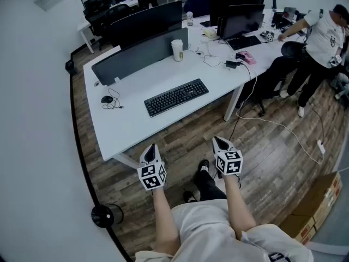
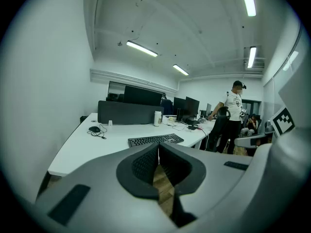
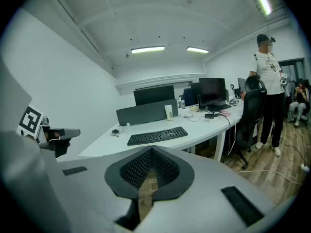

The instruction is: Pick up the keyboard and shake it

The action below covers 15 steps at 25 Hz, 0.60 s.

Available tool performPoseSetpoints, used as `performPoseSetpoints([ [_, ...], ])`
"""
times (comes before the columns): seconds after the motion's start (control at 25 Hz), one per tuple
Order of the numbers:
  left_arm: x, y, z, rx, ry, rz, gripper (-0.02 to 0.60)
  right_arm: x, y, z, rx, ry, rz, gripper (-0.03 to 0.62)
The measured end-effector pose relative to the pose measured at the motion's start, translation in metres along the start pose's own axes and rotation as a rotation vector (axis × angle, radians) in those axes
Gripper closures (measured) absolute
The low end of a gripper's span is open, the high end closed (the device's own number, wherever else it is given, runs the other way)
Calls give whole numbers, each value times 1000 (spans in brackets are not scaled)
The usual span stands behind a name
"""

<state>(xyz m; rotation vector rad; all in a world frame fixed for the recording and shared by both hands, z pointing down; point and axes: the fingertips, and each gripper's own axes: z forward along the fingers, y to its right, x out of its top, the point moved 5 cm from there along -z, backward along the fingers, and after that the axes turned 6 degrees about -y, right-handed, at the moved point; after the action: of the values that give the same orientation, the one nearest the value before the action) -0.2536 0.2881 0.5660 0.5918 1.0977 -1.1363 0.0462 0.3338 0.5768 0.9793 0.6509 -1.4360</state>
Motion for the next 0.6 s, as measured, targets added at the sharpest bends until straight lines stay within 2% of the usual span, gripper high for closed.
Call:
performPoseSetpoints([
  [0.36, 9, -9, 8, -9, 7, 21, 565, 1, 2, 12, -8, 6, 2, 556],
  [0.6, 5, -22, 29, 14, -23, 5, 565, 10, 16, 36, 4, 24, 69, 554],
])
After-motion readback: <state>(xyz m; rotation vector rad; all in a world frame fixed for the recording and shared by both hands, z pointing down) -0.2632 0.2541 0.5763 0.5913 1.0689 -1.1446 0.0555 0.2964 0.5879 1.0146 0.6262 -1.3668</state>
